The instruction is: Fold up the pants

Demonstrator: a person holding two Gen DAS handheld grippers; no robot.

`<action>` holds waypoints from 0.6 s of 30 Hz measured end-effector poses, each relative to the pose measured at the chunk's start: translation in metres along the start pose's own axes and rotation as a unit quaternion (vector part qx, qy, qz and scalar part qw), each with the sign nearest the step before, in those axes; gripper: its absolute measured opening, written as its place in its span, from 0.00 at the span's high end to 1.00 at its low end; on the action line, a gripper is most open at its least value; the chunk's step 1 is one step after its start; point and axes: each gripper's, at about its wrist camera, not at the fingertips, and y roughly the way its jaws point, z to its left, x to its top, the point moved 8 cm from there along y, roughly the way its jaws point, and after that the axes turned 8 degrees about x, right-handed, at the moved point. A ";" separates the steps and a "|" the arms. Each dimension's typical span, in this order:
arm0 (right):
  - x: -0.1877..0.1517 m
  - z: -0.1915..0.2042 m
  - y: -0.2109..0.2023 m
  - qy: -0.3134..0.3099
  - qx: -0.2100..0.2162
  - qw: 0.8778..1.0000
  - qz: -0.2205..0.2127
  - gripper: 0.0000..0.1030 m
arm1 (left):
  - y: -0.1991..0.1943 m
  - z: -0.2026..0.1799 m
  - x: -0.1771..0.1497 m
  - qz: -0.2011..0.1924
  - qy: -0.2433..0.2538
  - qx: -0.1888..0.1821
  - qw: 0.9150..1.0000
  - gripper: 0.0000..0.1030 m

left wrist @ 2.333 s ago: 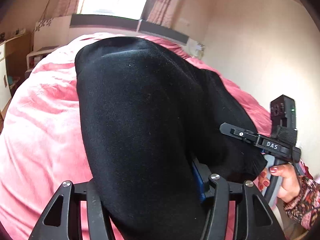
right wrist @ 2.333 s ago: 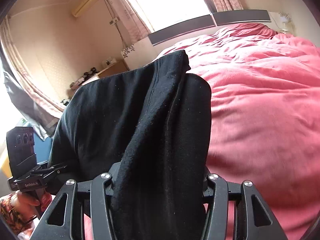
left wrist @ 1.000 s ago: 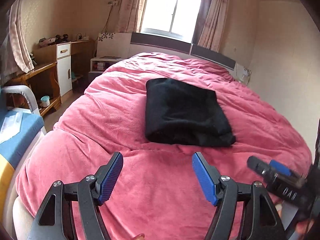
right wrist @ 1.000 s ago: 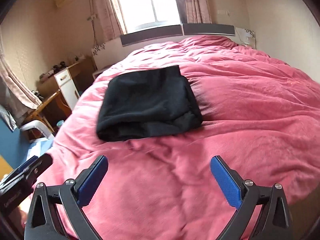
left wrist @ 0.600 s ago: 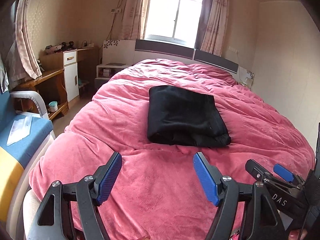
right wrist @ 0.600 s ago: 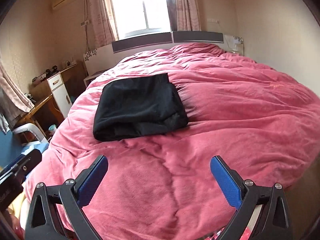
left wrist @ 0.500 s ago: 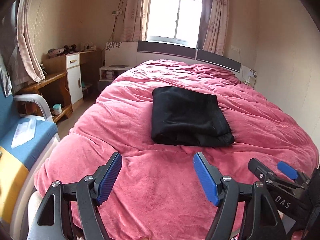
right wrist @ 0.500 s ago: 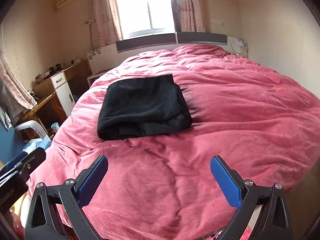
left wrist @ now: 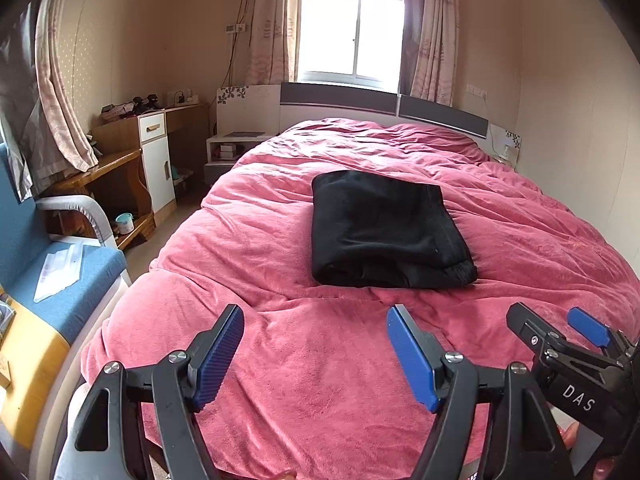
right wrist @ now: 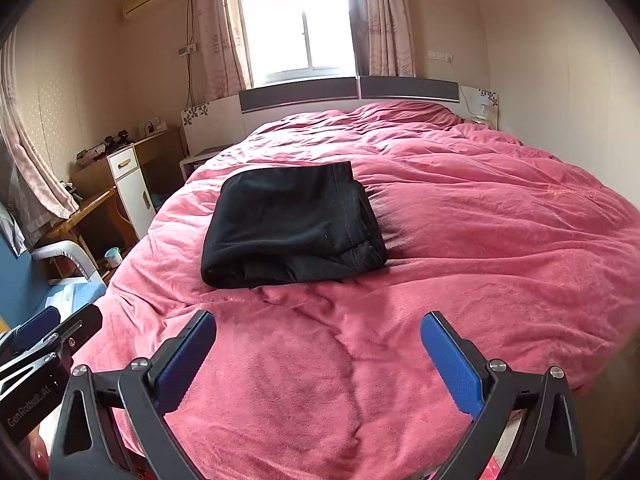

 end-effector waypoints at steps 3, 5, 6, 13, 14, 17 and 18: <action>-0.002 -0.002 0.002 0.001 -0.003 1.000 0.002 0.00 | 0.002 0.000 -0.001 0.007 -0.003 -0.006 1.000 0.27; -0.003 -0.002 0.003 0.000 -0.003 1.000 0.006 0.00 | 0.004 0.000 -0.002 0.010 -0.003 -0.003 1.000 0.27; -0.004 -0.001 0.004 0.000 -0.002 1.000 0.007 0.00 | 0.004 0.000 -0.003 0.010 -0.003 -0.001 1.000 0.27; -0.006 -0.001 0.005 -0.003 -0.001 1.000 0.011 0.00 | 0.006 0.001 -0.005 0.011 0.000 0.007 1.000 0.27; -0.007 -0.001 0.006 -0.002 -0.001 1.000 0.012 0.00 | 0.007 0.001 -0.005 0.012 -0.001 0.008 1.000 0.27; -0.007 -0.001 0.006 -0.001 0.000 1.000 0.014 0.00 | 0.008 0.002 -0.006 0.014 -0.002 0.009 1.000 0.27; -0.007 -0.001 0.006 -0.001 0.000 1.000 0.015 0.00 | 0.008 0.002 -0.006 0.013 -0.001 0.012 1.000 0.27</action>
